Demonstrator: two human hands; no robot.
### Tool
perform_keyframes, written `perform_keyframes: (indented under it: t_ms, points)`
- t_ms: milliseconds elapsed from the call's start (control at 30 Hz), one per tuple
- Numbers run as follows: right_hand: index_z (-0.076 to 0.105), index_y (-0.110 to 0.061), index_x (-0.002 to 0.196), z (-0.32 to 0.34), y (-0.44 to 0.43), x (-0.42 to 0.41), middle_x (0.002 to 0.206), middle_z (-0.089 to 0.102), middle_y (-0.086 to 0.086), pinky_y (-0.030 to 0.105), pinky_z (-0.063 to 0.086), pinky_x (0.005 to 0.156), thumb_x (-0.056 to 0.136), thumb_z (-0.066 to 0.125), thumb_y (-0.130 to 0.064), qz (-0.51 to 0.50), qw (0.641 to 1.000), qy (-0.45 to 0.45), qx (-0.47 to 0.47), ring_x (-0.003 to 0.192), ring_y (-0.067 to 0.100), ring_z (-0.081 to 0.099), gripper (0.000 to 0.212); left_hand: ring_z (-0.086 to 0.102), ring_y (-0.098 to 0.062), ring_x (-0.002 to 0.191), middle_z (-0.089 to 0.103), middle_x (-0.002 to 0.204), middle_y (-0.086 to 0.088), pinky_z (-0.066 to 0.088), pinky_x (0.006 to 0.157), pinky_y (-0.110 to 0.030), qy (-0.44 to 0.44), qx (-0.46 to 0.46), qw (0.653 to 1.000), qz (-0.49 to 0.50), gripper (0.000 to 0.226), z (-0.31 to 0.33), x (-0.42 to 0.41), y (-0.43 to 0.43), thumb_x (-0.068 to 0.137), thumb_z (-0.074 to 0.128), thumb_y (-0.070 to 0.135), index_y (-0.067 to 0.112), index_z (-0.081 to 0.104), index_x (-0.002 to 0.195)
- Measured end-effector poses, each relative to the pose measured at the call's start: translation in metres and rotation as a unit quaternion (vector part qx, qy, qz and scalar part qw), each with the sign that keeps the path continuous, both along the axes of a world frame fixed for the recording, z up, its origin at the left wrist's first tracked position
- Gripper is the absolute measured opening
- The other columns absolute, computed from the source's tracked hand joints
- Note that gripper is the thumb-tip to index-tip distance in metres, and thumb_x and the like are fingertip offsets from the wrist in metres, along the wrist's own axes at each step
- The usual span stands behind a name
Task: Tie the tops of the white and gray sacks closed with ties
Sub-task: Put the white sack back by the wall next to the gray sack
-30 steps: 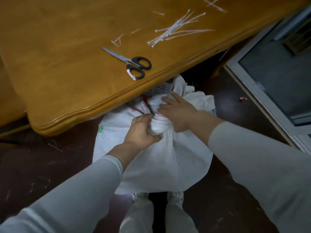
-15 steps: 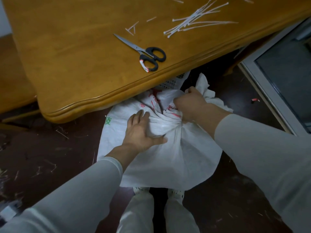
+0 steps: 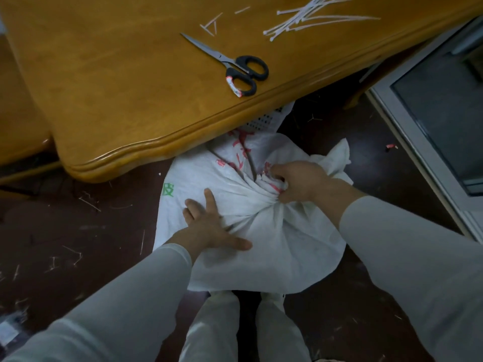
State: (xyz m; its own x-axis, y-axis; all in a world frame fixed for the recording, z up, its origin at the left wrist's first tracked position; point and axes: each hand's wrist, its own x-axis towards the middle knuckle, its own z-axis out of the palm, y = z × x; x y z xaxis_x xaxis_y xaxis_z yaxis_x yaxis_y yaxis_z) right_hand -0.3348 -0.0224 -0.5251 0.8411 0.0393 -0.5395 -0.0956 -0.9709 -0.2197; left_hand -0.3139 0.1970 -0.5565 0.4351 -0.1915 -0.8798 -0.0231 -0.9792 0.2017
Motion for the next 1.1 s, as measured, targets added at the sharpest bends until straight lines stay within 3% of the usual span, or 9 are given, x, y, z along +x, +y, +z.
perform_keyframes:
  t_ms: [100,167,400,533,600,667,800,933,1100]
  points:
    - [0.052,-0.022,0.130,-0.007,0.002,-0.009,0.122,0.062,0.002,0.023,0.036,0.088,0.071,0.073,-0.027,-0.049,0.998,0.006,0.040,0.114,0.024,0.054,0.062,-0.004,-0.040,0.143,-0.017,0.152,-0.021,0.016,0.116,-0.046,0.011,0.006,1.000,-0.017,0.145,-0.004,0.000,0.001,0.049,0.078,0.065,0.020,-0.021,0.145]
    - [0.050,-0.020,0.133,-0.007,0.004,-0.012,0.126,0.059,0.003,0.017,0.032,0.083,0.072,0.074,-0.020,-0.070,0.995,0.029,0.066,0.116,0.023,0.053,0.066,0.010,-0.036,0.143,-0.001,0.154,-0.020,0.023,0.115,-0.042,0.017,0.001,1.000,-0.019,0.135,-0.007,-0.003,0.002,0.055,0.077,0.063,0.012,-0.007,0.147]
    - [0.057,-0.011,0.107,-0.020,0.014,-0.019,0.105,0.063,0.006,0.028,0.044,0.079,0.072,0.071,-0.019,-0.066,0.993,0.076,0.059,0.099,0.024,0.058,0.039,0.036,-0.027,0.134,0.036,0.147,-0.012,0.028,0.111,-0.032,-0.005,-0.042,0.996,-0.083,0.078,-0.001,-0.015,-0.002,0.085,0.065,0.034,0.008,0.022,0.145]
    - [0.053,-0.017,0.106,-0.016,0.018,-0.032,0.093,0.053,-0.002,0.024,0.035,0.070,0.076,0.065,-0.020,-0.039,0.996,0.067,0.043,0.093,0.021,0.054,0.033,0.043,-0.028,0.129,0.043,0.141,-0.011,0.032,0.107,-0.034,-0.074,-0.004,0.996,-0.052,0.046,-0.002,-0.040,-0.004,0.097,0.042,0.028,0.018,0.033,0.141]
    - [0.050,-0.027,0.089,-0.011,0.015,-0.041,0.082,0.045,-0.008,0.024,0.033,0.070,0.078,0.063,-0.021,-0.035,0.997,0.047,0.047,0.093,0.021,0.053,0.018,0.045,-0.030,0.127,0.046,0.138,-0.013,0.034,0.106,-0.035,-0.120,0.022,0.992,-0.044,0.039,0.007,-0.050,-0.010,0.100,0.030,0.025,0.016,0.039,0.138]
    - [0.032,-0.032,0.067,-0.002,0.010,-0.049,0.070,0.035,-0.013,0.022,0.031,0.067,0.079,0.062,-0.021,-0.052,0.997,0.023,0.059,0.085,0.017,0.048,0.035,0.049,-0.032,0.122,0.051,0.132,-0.015,0.038,0.102,-0.037,-0.173,0.045,0.983,-0.052,0.037,0.020,-0.056,-0.018,0.101,0.026,0.022,0.009,0.046,0.129]
    - [0.033,-0.028,0.070,0.020,-0.008,-0.076,0.074,0.040,-0.011,0.023,0.023,0.052,0.076,0.063,-0.021,-0.082,0.994,-0.039,0.068,0.081,0.013,0.043,0.032,0.049,-0.033,0.123,0.049,0.133,-0.017,0.037,0.102,-0.039,-0.187,0.037,0.979,-0.073,0.036,0.040,-0.069,-0.032,0.099,0.028,0.015,0.005,0.037,0.132]
    - [0.031,-0.029,0.068,0.052,-0.040,-0.119,0.070,0.034,-0.013,0.025,0.033,0.067,0.074,0.063,-0.024,-0.110,0.992,-0.044,0.036,0.082,0.014,0.041,0.033,0.045,-0.031,0.126,0.047,0.137,-0.016,0.033,0.106,-0.036,-0.172,-0.012,0.980,-0.099,0.041,0.062,-0.101,-0.061,0.099,0.036,0.028,0.007,0.035,0.135]
    - [0.041,-0.025,0.077,0.106,-0.099,-0.188,0.088,0.054,-0.003,0.029,0.042,0.070,0.074,0.057,-0.022,-0.182,0.980,-0.074,-0.023,0.089,0.022,0.056,0.017,0.041,-0.027,0.131,0.043,0.142,-0.012,0.031,0.106,-0.031,-0.115,-0.095,0.979,-0.141,0.083,0.122,-0.145,-0.134,0.078,0.063,0.054,0.006,0.034,0.139]
